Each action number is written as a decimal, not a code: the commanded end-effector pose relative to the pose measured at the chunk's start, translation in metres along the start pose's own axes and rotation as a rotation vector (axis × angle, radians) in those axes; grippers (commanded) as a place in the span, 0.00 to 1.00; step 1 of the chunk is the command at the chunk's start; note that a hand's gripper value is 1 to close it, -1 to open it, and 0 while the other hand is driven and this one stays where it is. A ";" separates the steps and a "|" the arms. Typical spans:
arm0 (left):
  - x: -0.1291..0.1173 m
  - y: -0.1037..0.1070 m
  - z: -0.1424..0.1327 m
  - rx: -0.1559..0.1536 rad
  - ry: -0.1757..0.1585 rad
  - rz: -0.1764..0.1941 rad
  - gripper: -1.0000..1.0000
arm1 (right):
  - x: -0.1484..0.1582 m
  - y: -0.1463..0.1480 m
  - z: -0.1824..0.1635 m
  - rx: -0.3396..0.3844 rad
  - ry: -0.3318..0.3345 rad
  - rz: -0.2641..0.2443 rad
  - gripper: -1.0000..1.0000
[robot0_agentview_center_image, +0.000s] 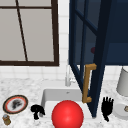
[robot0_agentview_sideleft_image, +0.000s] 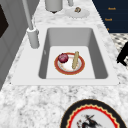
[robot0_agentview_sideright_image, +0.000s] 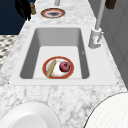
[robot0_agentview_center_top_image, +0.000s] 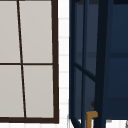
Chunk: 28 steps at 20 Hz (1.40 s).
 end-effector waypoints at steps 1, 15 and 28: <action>0.000 0.000 0.000 0.000 0.000 0.000 0.50 | -0.002 0.001 -0.005 0.049 -0.065 -0.026 0.00; 0.000 0.000 0.000 0.000 0.000 0.000 0.50 | -0.001 0.009 -0.015 0.064 -0.332 -0.028 0.00; 0.000 0.000 0.000 0.000 0.000 0.000 0.50 | -0.009 -0.004 -0.013 0.026 -0.349 -0.018 0.00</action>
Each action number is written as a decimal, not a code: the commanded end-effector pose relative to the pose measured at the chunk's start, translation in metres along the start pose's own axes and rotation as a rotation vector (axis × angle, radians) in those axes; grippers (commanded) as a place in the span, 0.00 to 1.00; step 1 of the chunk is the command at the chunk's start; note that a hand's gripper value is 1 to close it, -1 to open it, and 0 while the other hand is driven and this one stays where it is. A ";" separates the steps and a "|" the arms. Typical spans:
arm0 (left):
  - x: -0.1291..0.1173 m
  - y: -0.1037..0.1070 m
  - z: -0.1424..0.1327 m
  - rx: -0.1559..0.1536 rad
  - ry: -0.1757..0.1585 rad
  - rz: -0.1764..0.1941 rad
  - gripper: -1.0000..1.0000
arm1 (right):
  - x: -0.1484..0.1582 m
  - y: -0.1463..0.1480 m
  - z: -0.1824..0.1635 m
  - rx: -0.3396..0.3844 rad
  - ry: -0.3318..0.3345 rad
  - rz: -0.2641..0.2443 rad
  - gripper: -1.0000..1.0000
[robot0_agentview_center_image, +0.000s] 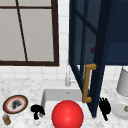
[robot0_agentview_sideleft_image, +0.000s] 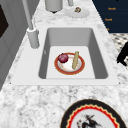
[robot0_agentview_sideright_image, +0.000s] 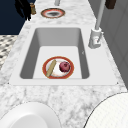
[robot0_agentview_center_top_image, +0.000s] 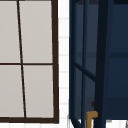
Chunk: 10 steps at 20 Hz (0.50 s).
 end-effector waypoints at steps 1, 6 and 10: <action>0.000 0.000 0.000 0.000 0.000 0.000 0.50 | -0.004 -0.017 0.004 -0.024 0.011 0.002 0.00; 0.000 0.000 0.000 0.000 0.000 0.000 0.50 | -0.007 -0.044 0.021 -0.024 0.004 -0.001 0.00; 0.000 0.000 0.000 0.000 0.000 0.000 0.50 | -0.009 -0.065 0.040 -0.027 0.003 0.000 0.00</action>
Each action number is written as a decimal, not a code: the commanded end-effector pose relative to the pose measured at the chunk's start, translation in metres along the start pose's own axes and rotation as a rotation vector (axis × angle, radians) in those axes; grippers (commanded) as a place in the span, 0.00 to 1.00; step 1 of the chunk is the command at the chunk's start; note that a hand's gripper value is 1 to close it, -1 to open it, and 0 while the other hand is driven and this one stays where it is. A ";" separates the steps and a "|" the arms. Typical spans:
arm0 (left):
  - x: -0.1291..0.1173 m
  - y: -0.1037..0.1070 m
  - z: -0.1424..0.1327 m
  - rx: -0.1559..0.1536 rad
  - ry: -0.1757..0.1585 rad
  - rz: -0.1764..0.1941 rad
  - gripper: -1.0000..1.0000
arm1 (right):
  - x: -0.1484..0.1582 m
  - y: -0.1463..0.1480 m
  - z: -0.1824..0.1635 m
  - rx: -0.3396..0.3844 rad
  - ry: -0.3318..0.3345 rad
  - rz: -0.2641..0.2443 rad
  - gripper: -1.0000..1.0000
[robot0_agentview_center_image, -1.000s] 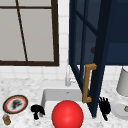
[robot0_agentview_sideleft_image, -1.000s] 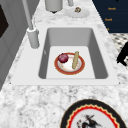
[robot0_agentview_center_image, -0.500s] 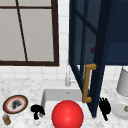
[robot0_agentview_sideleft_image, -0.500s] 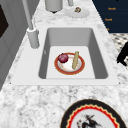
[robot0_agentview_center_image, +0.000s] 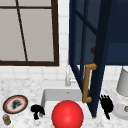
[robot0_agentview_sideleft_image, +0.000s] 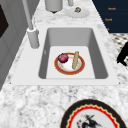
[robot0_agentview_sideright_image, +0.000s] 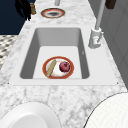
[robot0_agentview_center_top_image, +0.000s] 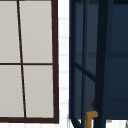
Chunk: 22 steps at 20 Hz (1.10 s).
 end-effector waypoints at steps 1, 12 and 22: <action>0.000 0.000 0.000 0.000 0.000 0.000 0.50 | -0.003 -0.022 0.015 -0.020 0.003 0.000 0.00; 0.000 0.000 0.000 0.000 0.000 0.000 0.50 | -0.014 -0.091 0.052 -0.056 0.009 0.002 0.00; 0.000 0.000 0.000 0.000 0.000 0.000 0.50 | -0.025 -0.148 0.075 -0.138 0.014 -0.001 0.00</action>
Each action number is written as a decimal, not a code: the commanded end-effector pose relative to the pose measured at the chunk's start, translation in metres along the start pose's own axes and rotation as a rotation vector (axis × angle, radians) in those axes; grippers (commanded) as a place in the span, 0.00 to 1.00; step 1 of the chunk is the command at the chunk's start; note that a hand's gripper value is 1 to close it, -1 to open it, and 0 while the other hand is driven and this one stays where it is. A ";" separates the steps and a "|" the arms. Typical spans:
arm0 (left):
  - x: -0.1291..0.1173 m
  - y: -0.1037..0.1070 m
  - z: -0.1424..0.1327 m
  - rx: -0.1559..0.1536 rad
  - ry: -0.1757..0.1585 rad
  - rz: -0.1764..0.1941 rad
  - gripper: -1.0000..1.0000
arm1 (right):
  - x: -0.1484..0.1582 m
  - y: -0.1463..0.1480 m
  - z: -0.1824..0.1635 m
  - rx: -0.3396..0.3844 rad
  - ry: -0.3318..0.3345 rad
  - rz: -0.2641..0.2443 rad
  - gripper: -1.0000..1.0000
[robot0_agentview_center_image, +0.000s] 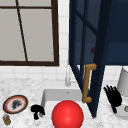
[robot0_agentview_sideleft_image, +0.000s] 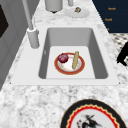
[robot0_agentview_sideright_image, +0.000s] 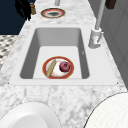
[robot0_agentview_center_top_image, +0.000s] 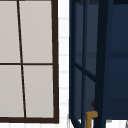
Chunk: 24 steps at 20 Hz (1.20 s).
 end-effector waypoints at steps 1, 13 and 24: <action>0.000 0.000 0.000 0.000 0.000 0.000 0.50 | -0.004 -0.023 0.007 -0.052 0.013 -0.006 0.00; 0.000 0.000 0.000 0.000 0.000 0.000 0.50 | -0.020 -0.106 0.024 -0.090 0.008 -0.018 0.00; 0.000 0.000 0.000 0.000 0.000 0.000 0.50 | -0.037 -0.187 0.021 -0.068 0.005 -0.030 0.00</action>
